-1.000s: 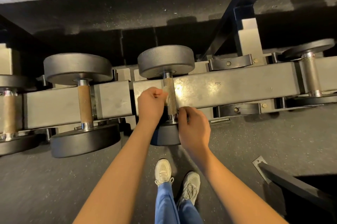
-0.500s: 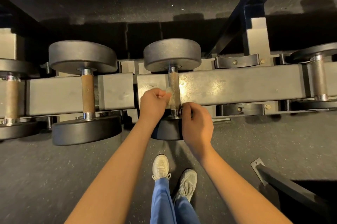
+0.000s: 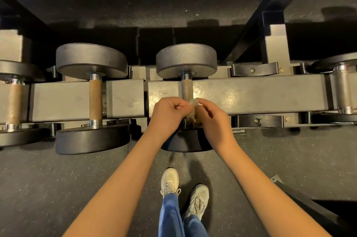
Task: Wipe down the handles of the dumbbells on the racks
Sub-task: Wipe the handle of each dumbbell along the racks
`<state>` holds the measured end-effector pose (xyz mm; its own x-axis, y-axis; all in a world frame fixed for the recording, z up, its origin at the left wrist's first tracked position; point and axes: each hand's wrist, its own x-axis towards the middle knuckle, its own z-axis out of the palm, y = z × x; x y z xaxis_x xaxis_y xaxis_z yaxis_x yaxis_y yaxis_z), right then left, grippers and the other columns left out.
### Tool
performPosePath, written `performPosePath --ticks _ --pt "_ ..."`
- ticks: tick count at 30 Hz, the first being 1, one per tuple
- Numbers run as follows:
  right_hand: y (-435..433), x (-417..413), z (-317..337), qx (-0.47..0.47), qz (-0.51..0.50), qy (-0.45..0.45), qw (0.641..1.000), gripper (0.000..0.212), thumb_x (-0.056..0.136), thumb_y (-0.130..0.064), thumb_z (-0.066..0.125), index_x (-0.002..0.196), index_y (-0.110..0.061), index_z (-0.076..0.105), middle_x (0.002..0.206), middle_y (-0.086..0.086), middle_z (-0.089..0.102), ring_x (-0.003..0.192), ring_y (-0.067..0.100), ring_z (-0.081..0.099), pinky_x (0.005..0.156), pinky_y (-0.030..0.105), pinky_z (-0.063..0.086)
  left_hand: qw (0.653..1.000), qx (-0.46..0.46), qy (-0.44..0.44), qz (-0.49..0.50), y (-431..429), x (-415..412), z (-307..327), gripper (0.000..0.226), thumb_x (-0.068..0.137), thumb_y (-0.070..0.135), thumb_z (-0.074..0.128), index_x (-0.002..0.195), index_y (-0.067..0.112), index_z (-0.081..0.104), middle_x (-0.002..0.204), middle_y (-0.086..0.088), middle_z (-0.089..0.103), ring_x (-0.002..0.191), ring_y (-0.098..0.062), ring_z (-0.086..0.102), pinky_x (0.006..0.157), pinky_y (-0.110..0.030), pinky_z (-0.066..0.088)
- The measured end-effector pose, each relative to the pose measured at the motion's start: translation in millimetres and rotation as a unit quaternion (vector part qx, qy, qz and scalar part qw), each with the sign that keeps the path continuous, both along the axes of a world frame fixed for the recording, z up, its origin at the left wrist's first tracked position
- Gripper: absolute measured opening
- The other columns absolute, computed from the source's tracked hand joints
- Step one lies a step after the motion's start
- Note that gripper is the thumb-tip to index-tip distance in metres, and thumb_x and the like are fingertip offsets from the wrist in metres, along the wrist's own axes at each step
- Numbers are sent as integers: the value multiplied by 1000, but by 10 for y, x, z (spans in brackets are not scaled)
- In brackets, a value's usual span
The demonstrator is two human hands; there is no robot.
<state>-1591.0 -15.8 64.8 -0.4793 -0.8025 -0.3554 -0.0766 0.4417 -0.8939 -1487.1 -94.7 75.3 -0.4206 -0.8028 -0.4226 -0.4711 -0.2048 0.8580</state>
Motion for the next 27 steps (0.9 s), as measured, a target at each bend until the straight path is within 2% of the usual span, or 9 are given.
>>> performPosePath --ticks 4,6,8,10,11,13,17,21,27 --pt "-125 -106 106 -38 -33 -94 994 13 91 -3 56 96 -2 68 71 10 62 58 8 55 58 21 48 1000 -19 -4 -19 -59 -15 74 10 86 10 67 85 18 73 85 -8 71 76 -11 63 80 -27 54" --pt "-157 -137 70 -35 -78 -82 993 8 89 -2 61 90 -4 68 70 9 63 57 5 56 59 19 50 997 -68 -21 -27 -111 9 121 19 90 11 63 106 15 70 99 3 69 85 -3 62 86 -16 50" --pt "-176 -150 -9 -13 -88 -6 996 8 86 -7 65 82 -14 68 68 6 64 63 11 58 66 29 52 980 -197 -41 -14 -208 50 183 29 93 10 58 121 17 62 113 7 59 97 4 53 91 -5 40" --pt "-183 -125 -67 27 -46 30 998 12 86 -8 63 75 -13 68 67 5 66 65 18 61 70 33 52 948 -313 -58 -14 -348 63 192 39 94 9 55 133 13 52 131 -1 49 118 -3 44 103 -12 32" --pt "-180 -105 -91 52 -14 43 998 14 87 -8 62 75 -10 68 69 6 68 67 20 64 69 33 53 941 -329 -79 -26 -413 59 175 42 95 11 53 137 11 48 138 -3 44 126 -7 39 107 -15 28" --pt "-188 -84 -107 84 21 67 994 14 88 -10 63 76 -6 67 71 7 69 69 22 66 67 32 54 940 -316 -115 -49 -491 46 123 44 97 14 51 141 12 44 145 -2 39 134 -12 35 108 -18 23" --pt "-284 -71 -90 86 -1 83 993 19 89 -13 61 73 -4 66 66 5 66 59 14 60 57 22 49 946 -304 -105 -47 -526 68 37 39 98 16 48 138 15 49 144 1 42 133 -10 36 105 -16 24" --pt "-412 -57 -106 60 -17 137 989 15 84 -5 58 71 1 63 69 11 63 69 27 57 61 38 46 956 -279 -86 -36 -556 81 52 38 98 19 50 135 18 52 142 6 43 131 -6 38 102 -13 25" --pt "-468 -83 -175 5 -49 140 989 16 83 -4 60 71 5 64 68 18 62 68 33 56 62 39 46 964 -256 -68 -25 -522 76 60 40 97 20 52 137 21 51 142 9 42 133 -5 35 106 -19 28"
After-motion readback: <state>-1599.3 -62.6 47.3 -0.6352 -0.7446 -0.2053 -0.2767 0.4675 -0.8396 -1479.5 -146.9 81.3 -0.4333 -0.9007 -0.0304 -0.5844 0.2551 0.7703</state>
